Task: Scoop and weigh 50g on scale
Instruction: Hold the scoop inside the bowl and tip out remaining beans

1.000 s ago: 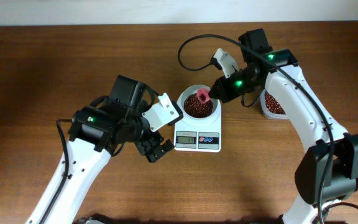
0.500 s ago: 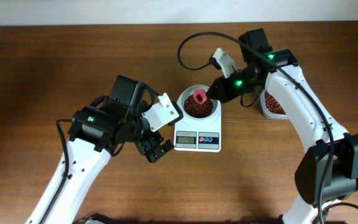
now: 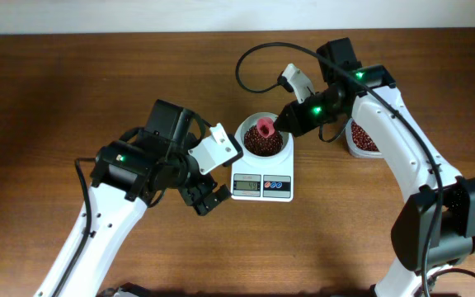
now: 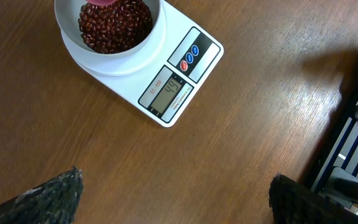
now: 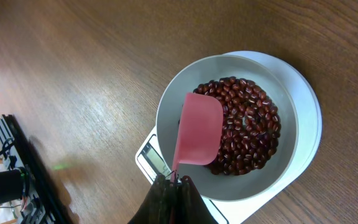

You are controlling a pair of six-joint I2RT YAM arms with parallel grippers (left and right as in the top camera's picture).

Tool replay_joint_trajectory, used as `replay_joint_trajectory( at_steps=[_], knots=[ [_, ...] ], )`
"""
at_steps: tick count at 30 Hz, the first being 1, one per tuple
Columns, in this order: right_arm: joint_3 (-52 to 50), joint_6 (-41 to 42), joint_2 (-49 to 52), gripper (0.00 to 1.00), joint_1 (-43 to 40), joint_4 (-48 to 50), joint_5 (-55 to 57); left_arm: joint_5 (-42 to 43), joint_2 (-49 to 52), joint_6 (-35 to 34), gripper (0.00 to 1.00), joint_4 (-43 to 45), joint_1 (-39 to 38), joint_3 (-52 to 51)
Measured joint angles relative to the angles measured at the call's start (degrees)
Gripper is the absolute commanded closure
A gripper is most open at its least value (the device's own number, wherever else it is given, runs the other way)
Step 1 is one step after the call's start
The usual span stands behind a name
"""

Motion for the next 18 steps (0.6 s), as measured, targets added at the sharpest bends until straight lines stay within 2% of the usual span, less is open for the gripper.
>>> replay_joint_trajectory(
  at_steps=[8, 11, 18],
  knots=[
    [0.0, -0.31, 0.0, 0.96, -0.28, 1.49, -3.85, 0.0, 0.0, 0.0, 0.01, 0.0, 0.0, 0.0],
    [0.04, 1.49, 0.0, 0.96, -0.68, 0.59, 0.24, 0.0, 0.0, 0.0, 0.01, 0.0, 0.0, 0.0],
    [0.04, 1.2, 0.0, 0.96, -1.03, 0.55, 2.19, 0.0, 0.0, 0.0, 0.01, -0.02, 0.0, 0.0]
  ],
)
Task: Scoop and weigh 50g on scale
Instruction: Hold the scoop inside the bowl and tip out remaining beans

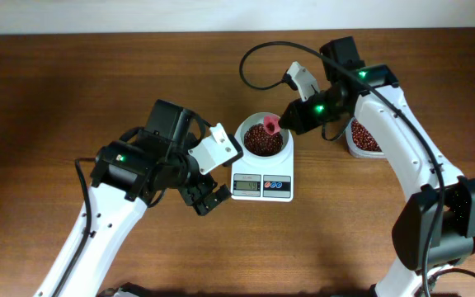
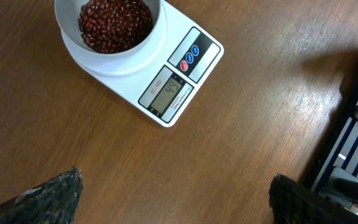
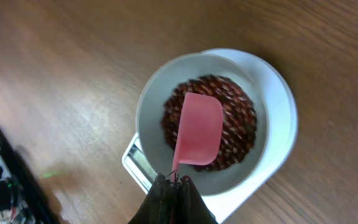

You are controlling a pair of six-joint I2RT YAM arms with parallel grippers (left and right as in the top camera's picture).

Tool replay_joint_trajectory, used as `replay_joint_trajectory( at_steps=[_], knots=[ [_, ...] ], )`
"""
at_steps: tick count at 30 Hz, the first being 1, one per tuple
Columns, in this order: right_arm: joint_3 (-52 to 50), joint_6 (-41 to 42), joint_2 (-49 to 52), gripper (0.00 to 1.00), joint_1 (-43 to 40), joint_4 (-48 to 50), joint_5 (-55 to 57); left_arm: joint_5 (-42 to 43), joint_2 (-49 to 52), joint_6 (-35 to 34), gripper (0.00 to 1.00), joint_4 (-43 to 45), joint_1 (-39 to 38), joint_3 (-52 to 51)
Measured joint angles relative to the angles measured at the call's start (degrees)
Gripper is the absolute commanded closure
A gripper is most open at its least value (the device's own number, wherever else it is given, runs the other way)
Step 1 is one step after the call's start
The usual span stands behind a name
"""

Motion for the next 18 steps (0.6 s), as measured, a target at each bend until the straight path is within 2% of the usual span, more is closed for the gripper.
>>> replay_joint_trajectory(
  at_steps=[18],
  knots=[
    [0.07, 0.0, -0.13, 0.96, -0.22, -0.59, -1.77, 0.0, 0.0, 0.0, 0.01, 0.0, 0.0, 0.0]
  ],
)
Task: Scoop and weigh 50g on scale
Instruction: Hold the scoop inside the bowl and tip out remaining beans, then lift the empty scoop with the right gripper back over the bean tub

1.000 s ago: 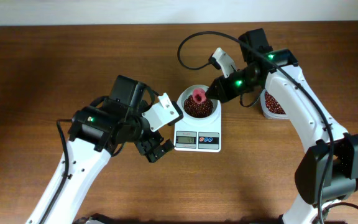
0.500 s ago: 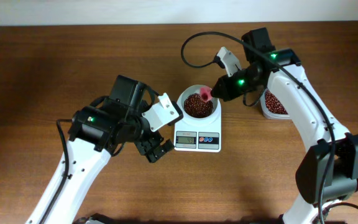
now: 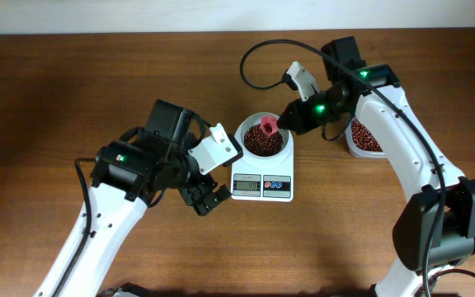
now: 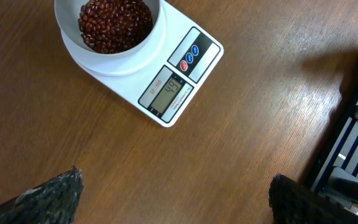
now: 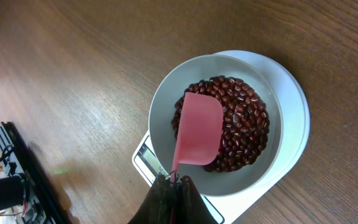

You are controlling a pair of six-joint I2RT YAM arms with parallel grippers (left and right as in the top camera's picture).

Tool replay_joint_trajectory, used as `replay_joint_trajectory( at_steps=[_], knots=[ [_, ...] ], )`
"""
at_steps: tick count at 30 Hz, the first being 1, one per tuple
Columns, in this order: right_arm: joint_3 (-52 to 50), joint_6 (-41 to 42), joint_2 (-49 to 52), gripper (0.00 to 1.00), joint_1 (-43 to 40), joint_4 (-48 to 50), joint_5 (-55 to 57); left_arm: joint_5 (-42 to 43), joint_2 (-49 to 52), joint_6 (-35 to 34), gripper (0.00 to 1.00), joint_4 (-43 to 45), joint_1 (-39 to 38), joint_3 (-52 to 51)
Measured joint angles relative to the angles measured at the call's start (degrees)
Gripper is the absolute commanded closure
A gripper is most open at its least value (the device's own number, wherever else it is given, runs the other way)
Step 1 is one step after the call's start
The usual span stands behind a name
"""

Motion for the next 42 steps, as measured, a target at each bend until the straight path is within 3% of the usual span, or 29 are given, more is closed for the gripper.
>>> replay_joint_trajectory(
  at_steps=[5, 8, 20, 29, 34, 42],
  knots=[
    [0.0, -1.97, -0.02, 0.96, -0.02, -0.09, -2.93, 0.0, 0.0, 0.0, 0.01, 0.02, 0.0, 0.0],
    [0.0, 0.81, -0.07, 0.96, 0.0, -0.2, 3.3, 0.0, 0.0, 0.0, 0.01, 0.02, 0.0, 0.0],
    [0.0, 0.66, -0.07, 0.96, -1.51, 1.09, -6.05, 0.0, 0.0, 0.0, 0.01, 0.02, 0.0, 0.0],
    [0.0, 0.63, -0.07, 0.96, -14.56, 0.22, -16.48, 0.0, 0.0, 0.0, 0.01, 0.0, 0.0, 0.0],
    [0.09, -3.58, -0.07, 0.96, -25.2, -7.23, -16.72, 0.0, 0.0, 0.0, 0.01, 0.02, 0.0, 0.0],
    [0.15, -12.41, -4.37, 0.96, -33.22, -18.91, -16.72, 0.0, 0.0, 0.0, 0.01, 0.02, 0.0, 0.0]
  ],
)
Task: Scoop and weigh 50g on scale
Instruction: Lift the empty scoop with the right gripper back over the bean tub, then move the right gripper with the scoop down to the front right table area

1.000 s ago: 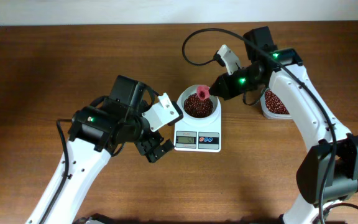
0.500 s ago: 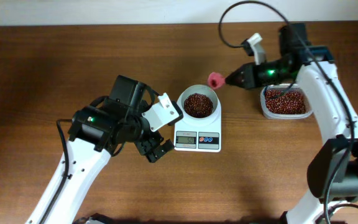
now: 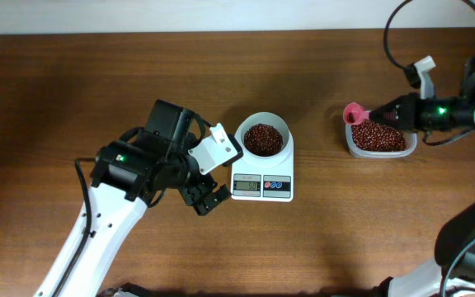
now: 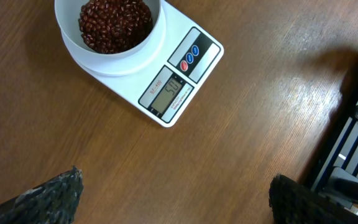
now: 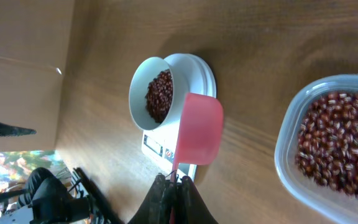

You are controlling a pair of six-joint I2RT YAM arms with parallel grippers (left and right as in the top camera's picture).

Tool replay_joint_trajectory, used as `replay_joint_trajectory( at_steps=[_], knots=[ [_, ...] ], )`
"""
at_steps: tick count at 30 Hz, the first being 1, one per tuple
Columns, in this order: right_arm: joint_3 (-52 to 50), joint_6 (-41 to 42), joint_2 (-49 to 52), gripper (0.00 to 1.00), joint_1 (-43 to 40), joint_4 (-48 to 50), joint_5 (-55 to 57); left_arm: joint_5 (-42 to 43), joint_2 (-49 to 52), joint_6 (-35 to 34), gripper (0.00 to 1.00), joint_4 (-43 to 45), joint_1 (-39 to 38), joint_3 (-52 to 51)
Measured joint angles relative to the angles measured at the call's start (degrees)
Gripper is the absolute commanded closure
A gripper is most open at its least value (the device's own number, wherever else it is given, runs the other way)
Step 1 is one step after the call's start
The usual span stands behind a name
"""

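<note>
A white bowl of red beans [image 3: 264, 139] sits on the white scale [image 3: 261, 185], whose display [image 4: 169, 91] appears to read 50. My right gripper [image 5: 174, 180] is shut on the handle of the pink scoop [image 3: 354, 113], held at the left edge of the clear tub of beans [image 3: 377, 138]. The scoop [image 5: 197, 128] shows its underside, so its contents are hidden. My left gripper [image 3: 205, 199] hovers open over bare table left of the scale, its fingertips [image 4: 48, 193] wide apart.
Brown wooden table [image 3: 72, 91] all round. A black rack [image 4: 356, 130] stands at the right edge of the left wrist view. The right arm's cable [image 3: 402, 25] loops over the back right corner.
My right gripper with the scoop has moved from over the bowl on the scale to the left edge of the bean tub at the right. The display now seems to read 50 rather than 49.
My right gripper held the pink scoop over the bowl on the scale through all three earlier moments, the display appearing to show about 49. Now the scoop is away at the tub and the display seems to read 50. My left arm stayed still, open.
</note>
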Motion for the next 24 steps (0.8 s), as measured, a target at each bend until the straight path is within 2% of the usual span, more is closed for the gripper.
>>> replay_joint_trajectory(
  at_steps=[5, 10, 13, 18, 21, 24],
  knots=[
    [0.0, -2.12, -4.09, 0.96, -5.81, -3.32, 2.49, 0.0, 0.0, 0.0, 0.01, 0.0, 0.0, 0.0],
    [0.0, 0.61, -5.14, 0.96, -7.06, 8.13, 19.26, 0.0, 0.0, 0.0, 0.01, -0.02, 0.0, -0.02],
    [0.0, 4.24, -5.14, 0.96, -2.19, 11.89, 33.68, 0.02, 0.0, 0.0, 0.01, -0.02, 0.0, -0.04],
    [0.0, 8.09, -5.14, 0.96, 10.93, 13.09, 56.7, 0.0, 0.0, 0.0, 0.01, -0.02, 0.0, -0.04],
    [0.0, 9.42, -5.14, 0.96, 15.91, 13.07, 65.35, 0.02, 0.0, 0.0, 0.01, -0.02, 0.0, -0.04],
    [0.0, 10.75, -5.14, 0.96, 17.62, 11.91, 68.5, 0.02, 0.0, 0.0, 0.01, -0.02, 0.0, -0.04]
  ],
)
